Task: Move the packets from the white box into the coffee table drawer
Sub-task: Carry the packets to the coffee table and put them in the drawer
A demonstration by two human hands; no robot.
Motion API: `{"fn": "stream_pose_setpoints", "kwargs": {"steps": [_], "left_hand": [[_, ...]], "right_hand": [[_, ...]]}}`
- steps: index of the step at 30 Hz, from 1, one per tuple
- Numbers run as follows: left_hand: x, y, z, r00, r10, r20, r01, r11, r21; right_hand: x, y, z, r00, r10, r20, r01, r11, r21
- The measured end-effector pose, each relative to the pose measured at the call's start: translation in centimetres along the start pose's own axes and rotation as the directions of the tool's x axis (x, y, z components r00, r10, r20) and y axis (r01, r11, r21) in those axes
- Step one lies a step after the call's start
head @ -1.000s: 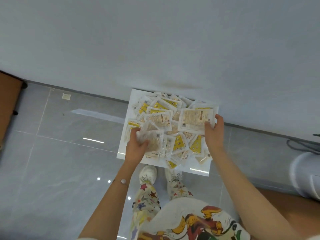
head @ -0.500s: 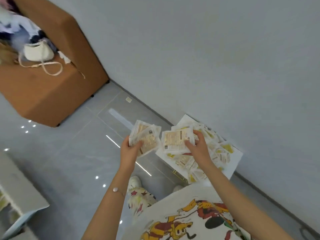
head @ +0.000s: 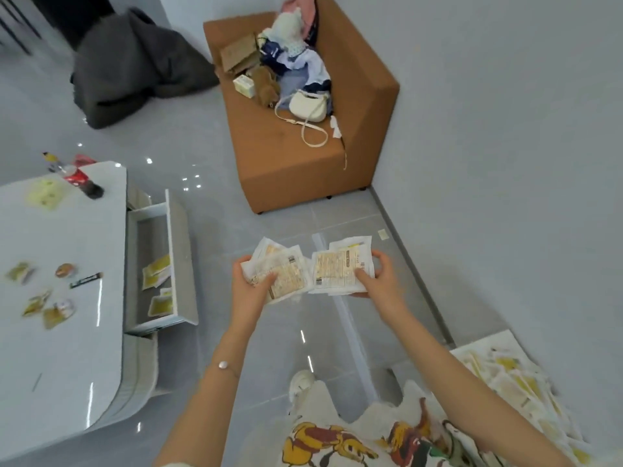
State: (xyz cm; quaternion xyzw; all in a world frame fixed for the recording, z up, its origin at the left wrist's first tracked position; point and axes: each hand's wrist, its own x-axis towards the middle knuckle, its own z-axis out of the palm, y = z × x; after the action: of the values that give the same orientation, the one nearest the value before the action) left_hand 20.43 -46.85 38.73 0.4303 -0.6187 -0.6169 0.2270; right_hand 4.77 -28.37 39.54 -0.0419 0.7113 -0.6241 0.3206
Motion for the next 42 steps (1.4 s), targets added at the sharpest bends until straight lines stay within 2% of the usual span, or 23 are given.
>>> {"fn": "stream_pose_setpoints", "kwargs": {"steps": [7, 14, 20, 25, 31, 37, 42], "left_hand": [[5.5, 0.4, -9.3, 0.988, 0.01, -0.157, -0.014, 0.999, -0.028], [11.7, 0.1, -12.8, 0.944, -0.03, -0.329, 0.002, 0.996, -0.084], [19.2, 0.4, -14.5, 0.871, -0.117, -0.476, 0.05, 0.987, -0.15], [23.5, 1.4, -14.6, 0.77, -0.183, -0.611, 0.052, 0.973, -0.225], [25.7, 1.8, -16.0, 0.583, -0.288, -0.76, 0.051, 0.946, -0.32], [26.3, 0.0, -19.5, 0.441, -0.382, -0.812, 0.054, 0.914, -0.401], [28.8, -2.0, -22.8, 0.379, -0.448, -0.81, 0.052, 0.884, -0.464]], "right_hand": [[4.9, -2.5, 13.0, 0.988, 0.005, 0.155, -0.002, 1.0, -0.02], [12.1, -5.2, 21.8, 0.95, 0.039, 0.31, 0.004, 0.991, -0.137], [19.8, -8.8, 28.1, 0.881, 0.045, 0.471, 0.05, 0.981, -0.188], [25.6, -12.4, 32.9, 0.79, 0.073, 0.609, 0.118, 0.957, -0.266], [30.2, -14.8, 39.7, 0.673, 0.152, 0.724, 0.154, 0.928, -0.338], [32.6, -14.3, 47.5, 0.589, 0.248, 0.769, 0.103, 0.921, -0.376], [34.6, -12.7, 55.3, 0.509, 0.342, 0.79, 0.186, 0.852, -0.489]]}}
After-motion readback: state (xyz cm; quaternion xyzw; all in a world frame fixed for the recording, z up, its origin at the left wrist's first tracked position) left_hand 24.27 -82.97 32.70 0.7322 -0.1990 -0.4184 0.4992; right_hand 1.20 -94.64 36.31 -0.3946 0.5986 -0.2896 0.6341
